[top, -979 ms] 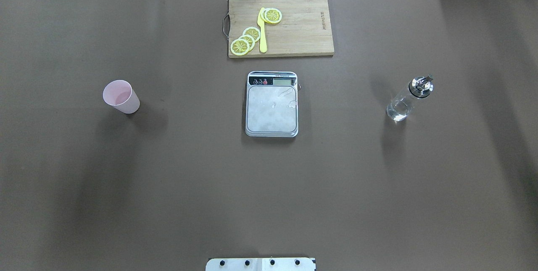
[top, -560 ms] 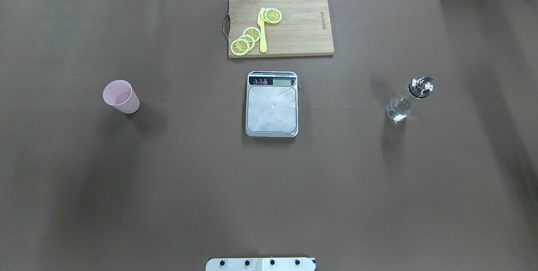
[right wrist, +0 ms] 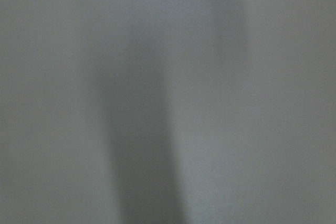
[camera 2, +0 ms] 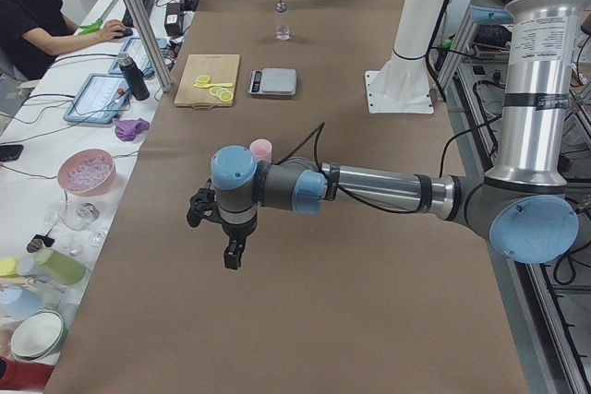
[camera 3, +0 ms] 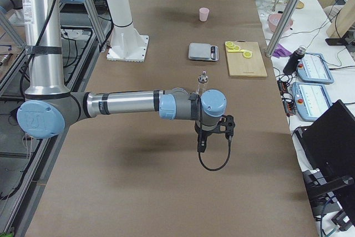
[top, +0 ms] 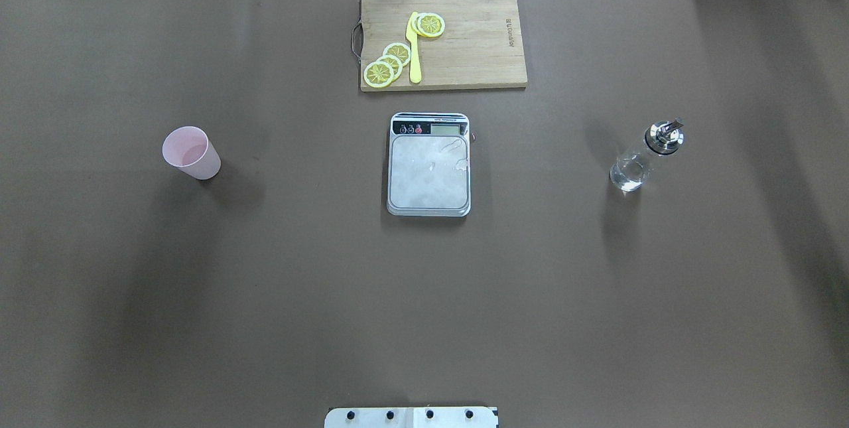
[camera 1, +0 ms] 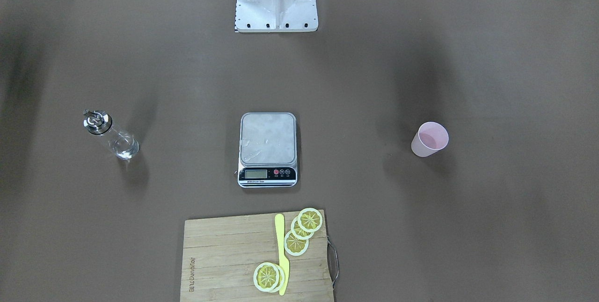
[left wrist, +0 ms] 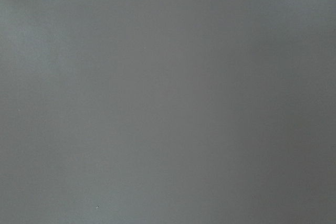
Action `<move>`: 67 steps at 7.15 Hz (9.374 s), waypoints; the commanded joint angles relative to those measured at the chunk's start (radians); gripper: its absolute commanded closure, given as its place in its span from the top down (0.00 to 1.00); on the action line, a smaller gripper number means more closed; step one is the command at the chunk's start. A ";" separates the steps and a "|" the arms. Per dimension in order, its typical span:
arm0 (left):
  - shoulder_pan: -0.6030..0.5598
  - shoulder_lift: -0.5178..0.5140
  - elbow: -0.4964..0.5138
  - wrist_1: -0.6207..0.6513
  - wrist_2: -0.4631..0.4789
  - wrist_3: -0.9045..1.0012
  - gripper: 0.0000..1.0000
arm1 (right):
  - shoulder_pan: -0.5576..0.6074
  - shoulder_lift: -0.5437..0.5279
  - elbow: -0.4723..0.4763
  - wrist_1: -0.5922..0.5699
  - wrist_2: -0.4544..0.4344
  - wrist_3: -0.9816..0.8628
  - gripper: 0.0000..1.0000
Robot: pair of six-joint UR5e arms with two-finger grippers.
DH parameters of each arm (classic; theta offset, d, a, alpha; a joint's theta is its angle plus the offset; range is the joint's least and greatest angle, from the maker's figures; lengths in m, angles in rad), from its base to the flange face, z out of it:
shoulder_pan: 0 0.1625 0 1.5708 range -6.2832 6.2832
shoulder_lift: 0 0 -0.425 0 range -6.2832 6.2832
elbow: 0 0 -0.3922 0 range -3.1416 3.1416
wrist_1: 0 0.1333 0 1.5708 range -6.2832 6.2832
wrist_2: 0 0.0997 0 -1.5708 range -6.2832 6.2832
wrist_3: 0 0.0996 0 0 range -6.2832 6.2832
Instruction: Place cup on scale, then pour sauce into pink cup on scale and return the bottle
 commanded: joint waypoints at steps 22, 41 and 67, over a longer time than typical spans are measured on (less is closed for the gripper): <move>0.638 -0.348 -0.036 -0.144 0.107 -1.078 0.00 | -0.027 0.004 0.005 0.000 0.030 0.003 1.00; 0.948 -0.922 0.259 -0.017 0.283 -1.620 0.11 | -0.027 0.007 0.009 0.001 0.067 0.003 1.00; 0.821 -0.536 -0.180 0.067 0.286 -1.437 0.98 | -0.767 -0.292 0.460 0.895 -0.660 0.647 1.00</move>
